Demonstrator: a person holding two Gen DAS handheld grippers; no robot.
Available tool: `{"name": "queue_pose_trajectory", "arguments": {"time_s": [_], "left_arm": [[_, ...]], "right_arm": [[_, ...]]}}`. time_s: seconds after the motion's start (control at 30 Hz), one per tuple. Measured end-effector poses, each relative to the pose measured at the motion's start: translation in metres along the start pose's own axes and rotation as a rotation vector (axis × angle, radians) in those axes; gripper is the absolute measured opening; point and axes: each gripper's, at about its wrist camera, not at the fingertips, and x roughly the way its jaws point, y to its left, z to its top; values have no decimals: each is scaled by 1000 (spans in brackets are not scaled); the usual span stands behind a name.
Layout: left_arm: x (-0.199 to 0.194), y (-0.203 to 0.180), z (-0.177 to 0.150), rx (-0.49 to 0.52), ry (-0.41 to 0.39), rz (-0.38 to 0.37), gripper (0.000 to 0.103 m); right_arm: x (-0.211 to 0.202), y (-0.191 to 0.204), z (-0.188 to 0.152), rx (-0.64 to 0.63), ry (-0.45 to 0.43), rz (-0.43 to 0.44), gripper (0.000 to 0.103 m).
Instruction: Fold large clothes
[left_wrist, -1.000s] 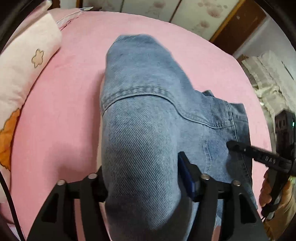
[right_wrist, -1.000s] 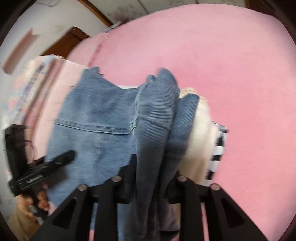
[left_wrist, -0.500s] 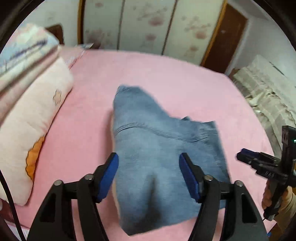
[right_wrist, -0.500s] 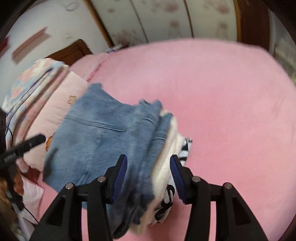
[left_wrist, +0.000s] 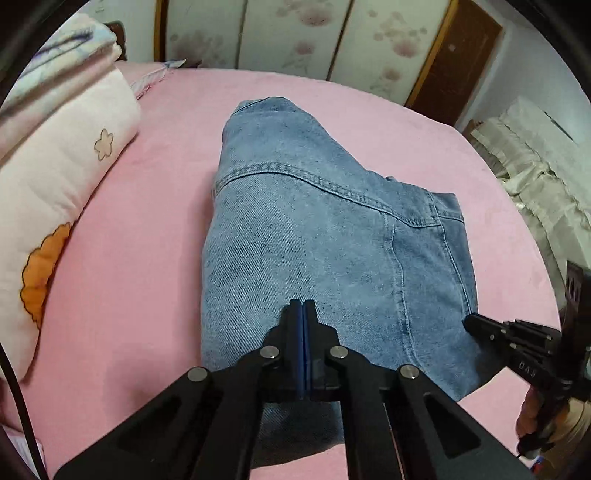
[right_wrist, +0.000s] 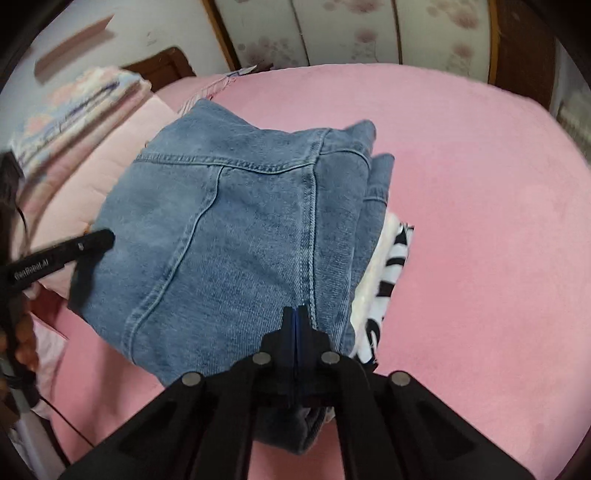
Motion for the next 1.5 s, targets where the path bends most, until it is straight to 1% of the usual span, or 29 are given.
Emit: {"name": "queue_pose_trajectory", "arguments": {"time_s": [0.07, 0.2, 0.3, 0.43, 0.47, 0.5, 0.53, 0.57, 0.6, 0.63, 0.7, 0.77, 0.83, 0.87, 0.93, 1.0, 1.07, 1.13, 1.2, 1.37, 1.5], "left_arm": [[1, -2, -4, 32, -20, 9, 1], [3, 6, -2, -6, -29, -16, 1], [-3, 1, -2, -14, -26, -12, 1], [-14, -5, -3, -39, -29, 6, 1], [-19, -7, -4, -52, -36, 7, 7], [-25, -11, -7, -69, -43, 11, 16], [-32, -15, -10, -88, -47, 22, 21], [-39, -20, -13, -102, -49, 27, 30], [-48, -27, -18, -118, -50, 27, 36], [-55, -33, -22, -126, -51, 29, 37], [-75, -51, -32, -140, -42, 24, 38], [-94, -70, -41, -147, -28, 21, 39], [-116, -94, -51, -141, -15, 15, 42], [-133, -112, -57, -130, -15, 3, 44], [-161, -140, -69, -120, -26, -17, 49], [-185, -163, -80, -115, -40, -21, 59], [-210, -189, -95, -118, -52, -22, 67], [-231, -215, -114, -119, -56, -18, 68], [-249, -241, -138, -123, -37, -20, 68], [-278, -290, -196, -140, -12, -17, 68], [-292, -327, -245, -119, 11, 7, 68]], "right_arm": [[3, 0, -1, -13, -9, -19, 0], [4, 1, -4, 11, -17, -18, 0], [2, 3, -3, 25, -8, -9, 0], [-10, -3, -6, 46, 14, 11, 0], [-16, -5, -6, 52, 16, 18, 0], [-22, -5, -8, 53, 18, 22, 1], [-30, -6, -10, 53, 17, 16, 3], [-37, -7, -11, 50, 16, 8, 3], [-48, -9, -15, 47, 21, 7, 3], [-56, -11, -18, 51, 25, 13, 3], [-75, -17, -28, 63, 31, 40, 3], [-97, -24, -40, 65, 44, 41, 3], [-123, -31, -54, 63, 48, 42, 3], [-136, -35, -61, 63, 48, 46, 3], [-169, -44, -79, 68, 44, 57, 3], [-200, -53, -95, 68, 37, 66, 3], [-231, -61, -112, 58, 34, 63, 3], [-263, -71, -132, 47, 34, 60, 3], [-293, -79, -154, 32, 40, 62, 3], [-355, -95, -212, -4, 29, 52, 3], [-385, -108, -250, -8, 19, 41, 3]]}}
